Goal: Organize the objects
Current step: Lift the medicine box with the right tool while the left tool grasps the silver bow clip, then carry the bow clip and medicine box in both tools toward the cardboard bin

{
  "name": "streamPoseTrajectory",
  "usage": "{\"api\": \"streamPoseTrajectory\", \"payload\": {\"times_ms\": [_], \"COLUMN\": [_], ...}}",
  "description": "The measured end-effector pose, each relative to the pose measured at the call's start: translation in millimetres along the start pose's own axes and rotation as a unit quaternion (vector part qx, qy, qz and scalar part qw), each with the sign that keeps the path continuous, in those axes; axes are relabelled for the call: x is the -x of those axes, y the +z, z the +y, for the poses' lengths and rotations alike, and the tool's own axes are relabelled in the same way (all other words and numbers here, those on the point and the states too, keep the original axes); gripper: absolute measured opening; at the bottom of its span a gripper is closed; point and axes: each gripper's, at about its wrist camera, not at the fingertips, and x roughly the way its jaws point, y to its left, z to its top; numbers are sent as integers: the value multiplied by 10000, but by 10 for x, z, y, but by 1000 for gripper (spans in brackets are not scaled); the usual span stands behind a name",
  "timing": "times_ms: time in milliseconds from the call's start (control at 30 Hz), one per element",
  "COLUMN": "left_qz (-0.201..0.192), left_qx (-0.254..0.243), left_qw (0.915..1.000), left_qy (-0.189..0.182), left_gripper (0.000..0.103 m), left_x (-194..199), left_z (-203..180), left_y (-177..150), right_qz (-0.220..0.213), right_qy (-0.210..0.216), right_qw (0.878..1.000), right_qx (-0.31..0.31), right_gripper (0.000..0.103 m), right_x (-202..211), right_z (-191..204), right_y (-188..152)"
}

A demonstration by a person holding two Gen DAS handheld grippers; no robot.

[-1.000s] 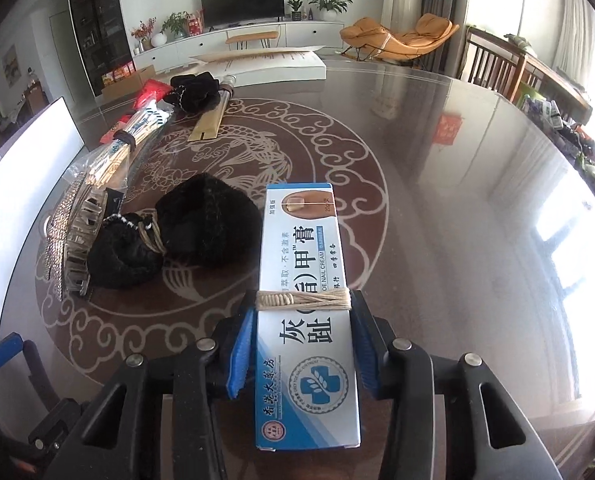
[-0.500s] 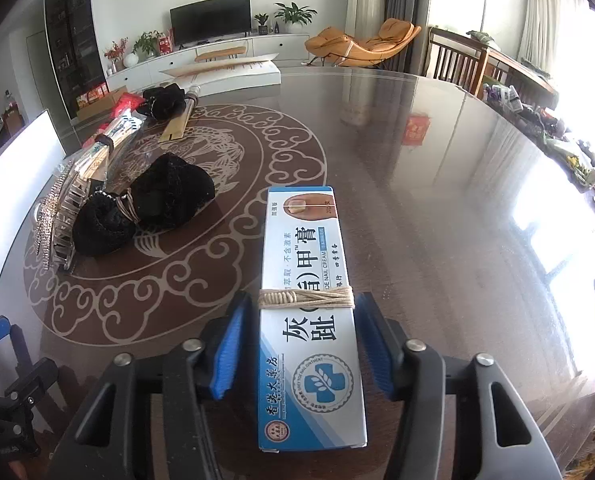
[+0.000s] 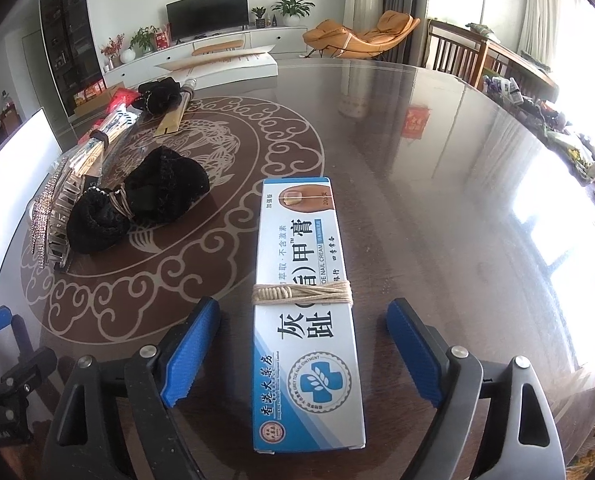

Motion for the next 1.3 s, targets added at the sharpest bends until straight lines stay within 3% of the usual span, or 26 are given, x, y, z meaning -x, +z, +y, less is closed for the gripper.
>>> {"api": "streamPoseTrajectory", "payload": {"times_ms": [233,333,400,433,500,533,633,800,1000,1033,1100,1300], "left_qz": [-614,-625,-417,-325,-234,-240,-339,-67,104,98,126,149], "left_qx": [459,617,622,626,611,579,585,710,140,20,-155,-453], "left_qw": [9970,9961,9972,9975,9978,9980,9977,9974,9998,9999,9997,9988], "left_qy": [-136,-11,40,24,-58,-21,43,-104,-105,-134,-159,77], "left_gripper": [103,103,103,97,58,50,50,50,52,53,74,81], "left_x": [53,-92,-257,-321,-371,-376,-277,17,216,223,198,50], "left_z": [-47,-22,-4,-3,22,26,54,72,-75,-100,-137,-205], "left_y": [602,798,858,862,807,782,640,206,-112,-127,-135,-153], "right_qz": [23,22,25,25,25,25,29,41,47,48,46,45], "right_qy": [14,14,18,17,17,16,20,37,39,40,40,42], "right_qw": [10000,10000,10000,10000,10000,10000,10000,10000,10000,10000,10000,10000], "right_qx": [6,7,11,12,11,11,22,40,47,47,46,46], "right_gripper": [91,91,92,92,92,92,93,94,95,95,95,95], "right_x": [-7,-7,-7,-8,-9,-9,-13,-19,-24,-25,-25,-24], "right_z": [-7,-6,-6,-5,-4,-4,-1,12,18,19,17,16], "right_y": [-4,-5,-5,-5,-5,-5,-5,-10,-6,-7,-7,-7]}}
